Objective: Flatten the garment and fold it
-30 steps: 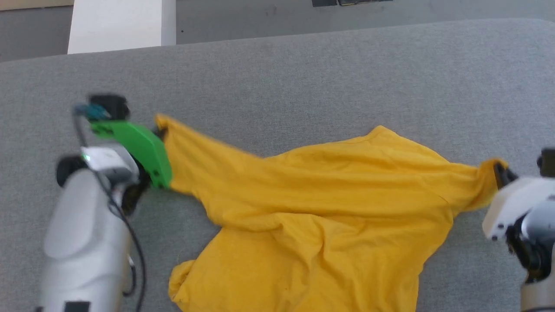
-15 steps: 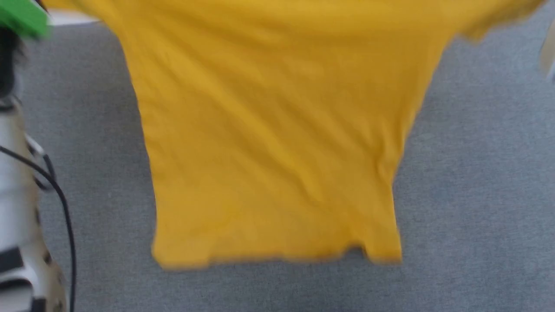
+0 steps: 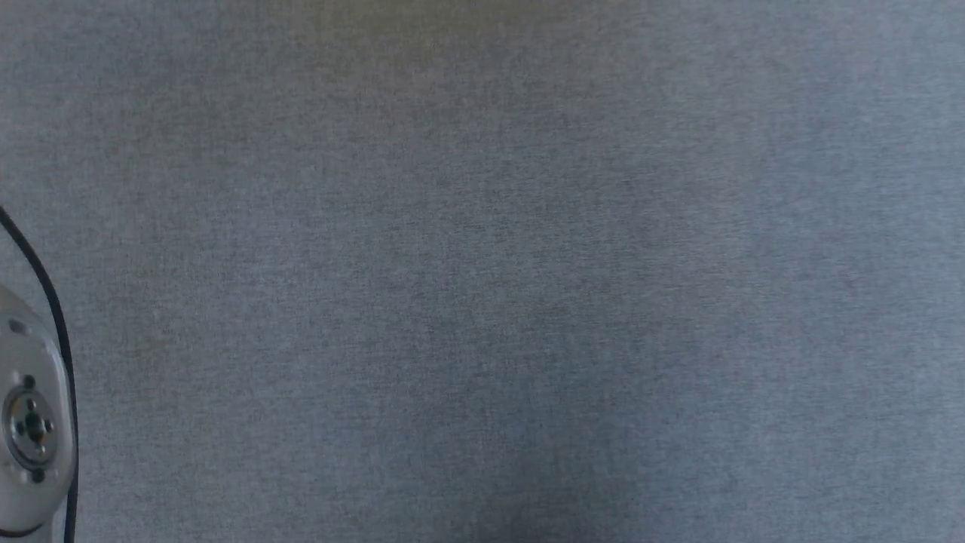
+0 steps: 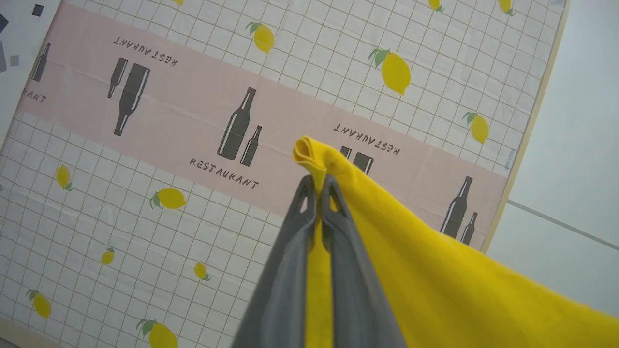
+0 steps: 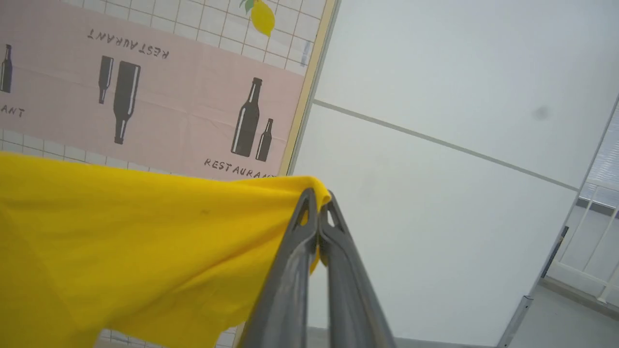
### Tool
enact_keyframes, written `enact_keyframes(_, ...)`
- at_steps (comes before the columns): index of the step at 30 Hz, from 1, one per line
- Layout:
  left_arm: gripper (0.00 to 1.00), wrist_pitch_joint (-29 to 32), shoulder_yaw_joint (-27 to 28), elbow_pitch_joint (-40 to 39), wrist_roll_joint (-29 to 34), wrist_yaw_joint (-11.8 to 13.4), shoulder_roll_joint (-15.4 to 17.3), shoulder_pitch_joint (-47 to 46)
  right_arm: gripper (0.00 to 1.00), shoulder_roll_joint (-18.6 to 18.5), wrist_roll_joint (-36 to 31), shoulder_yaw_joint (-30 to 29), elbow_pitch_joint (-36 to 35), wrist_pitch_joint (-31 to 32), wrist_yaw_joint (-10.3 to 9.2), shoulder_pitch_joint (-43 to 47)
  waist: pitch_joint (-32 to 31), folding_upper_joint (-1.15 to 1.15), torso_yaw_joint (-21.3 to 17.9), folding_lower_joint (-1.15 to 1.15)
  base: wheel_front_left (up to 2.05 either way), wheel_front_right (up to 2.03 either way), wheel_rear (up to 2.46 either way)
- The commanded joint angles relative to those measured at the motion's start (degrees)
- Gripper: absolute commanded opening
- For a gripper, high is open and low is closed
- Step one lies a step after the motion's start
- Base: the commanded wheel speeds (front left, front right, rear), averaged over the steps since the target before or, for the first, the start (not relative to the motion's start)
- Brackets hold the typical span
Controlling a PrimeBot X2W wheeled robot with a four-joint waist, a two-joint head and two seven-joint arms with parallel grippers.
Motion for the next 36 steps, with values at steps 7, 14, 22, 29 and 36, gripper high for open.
enact_keyframes(7,0.00,0.78,-4.18,6.64,2.27,-4.49,2.22,7.67,0.00,0.75,1.92,2.44,7.68,-2.14,-0.12,3.86,-1.64,0.00,1.27,-0.01,0.00,0.00,0.00)
enact_keyframes(14,0.00,6.26,-8.91,10.65,1.44,-7.45,2.17,25.97,0.00,-0.88,10.43,7.59,10.04,-0.50,-0.12,21.70,-7.98,0.00,1.30,-0.01,0.00,0.00,0.00)
enact_keyframes(22,0.00,16.50,-11.88,3.20,-4.82,-7.94,-0.87,51.25,0.00,-2.87,19.89,8.44,3.82,5.40,-0.12,46.28,-16.87,0.00,1.96,-0.01,0.00,0.00,0.00)
enact_keyframes(29,0.00,24.56,-10.49,-6.17,-9.55,-3.36,-2.83,70.42,0.00,-1.02,20.37,3.72,-5.51,9.99,-0.12,66.53,-22.87,0.00,2.14,-0.01,0.00,0.00,0.00)
enact_keyframes(36,0.00,26.39,-8.89,-13.17,-11.68,2.22,-6.53,85.11,0.00,4.66,17.01,-4.21,-13.44,15.51,-0.12,83.10,-26.03,0.00,2.36,-0.01,0.00,0.00,0.00)
